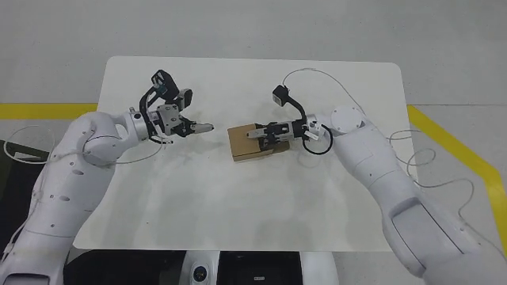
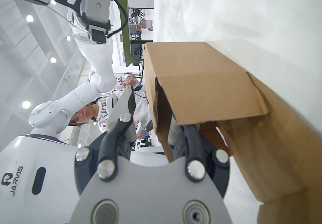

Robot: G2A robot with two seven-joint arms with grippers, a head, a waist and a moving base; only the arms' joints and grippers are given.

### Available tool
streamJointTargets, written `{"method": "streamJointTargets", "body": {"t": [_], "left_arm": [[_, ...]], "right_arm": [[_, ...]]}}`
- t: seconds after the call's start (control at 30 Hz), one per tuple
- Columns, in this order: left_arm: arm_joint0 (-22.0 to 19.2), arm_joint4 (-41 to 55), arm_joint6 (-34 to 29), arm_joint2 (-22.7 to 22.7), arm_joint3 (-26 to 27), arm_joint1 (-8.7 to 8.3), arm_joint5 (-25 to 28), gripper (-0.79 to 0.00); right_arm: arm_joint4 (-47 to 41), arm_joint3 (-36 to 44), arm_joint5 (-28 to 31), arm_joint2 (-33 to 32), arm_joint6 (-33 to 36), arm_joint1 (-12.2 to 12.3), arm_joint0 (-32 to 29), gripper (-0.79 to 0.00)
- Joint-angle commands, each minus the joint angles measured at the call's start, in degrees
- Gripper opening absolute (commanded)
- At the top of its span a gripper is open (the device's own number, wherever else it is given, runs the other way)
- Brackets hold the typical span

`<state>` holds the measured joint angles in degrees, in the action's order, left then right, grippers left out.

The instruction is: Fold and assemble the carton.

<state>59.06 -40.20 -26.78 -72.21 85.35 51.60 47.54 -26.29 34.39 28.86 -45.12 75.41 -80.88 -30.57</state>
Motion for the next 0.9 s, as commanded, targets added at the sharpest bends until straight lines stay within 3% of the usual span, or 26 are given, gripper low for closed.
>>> {"method": "streamJointTargets", "body": {"t": [0.0,0.2,0.4,0.6,0.87], "left_arm": [[0.9,-2.9,2.3,-0.3,0.0,-0.15,3.0,0.000],[2.9,-12.7,7.4,-1.5,1.2,-0.69,10.5,0.000],[4.3,-18.8,13.1,-0.3,3.9,-0.70,10.5,0.000],[6.2,-27.9,19.8,1.6,7.5,-0.22,7.1,0.000],[8.3,-39.3,29.9,4.8,8.1,0.38,2.2,0.000]], "right_arm": [[0.5,0.5,-0.2,-0.7,0.0,0.5,-0.3,-0.499],[2.9,4.0,-1.6,-3.1,-0.4,2.3,-1.4,-0.502],[6.4,9.6,-4.7,-5.6,-1.0,4.4,-3.9,-0.505],[9.4,16.3,-7.7,-9.3,-2.3,6.8,-7.6,-0.526],[15.1,27.6,-13.1,-15.8,-3.3,10.3,-13.1,-0.680]]}}
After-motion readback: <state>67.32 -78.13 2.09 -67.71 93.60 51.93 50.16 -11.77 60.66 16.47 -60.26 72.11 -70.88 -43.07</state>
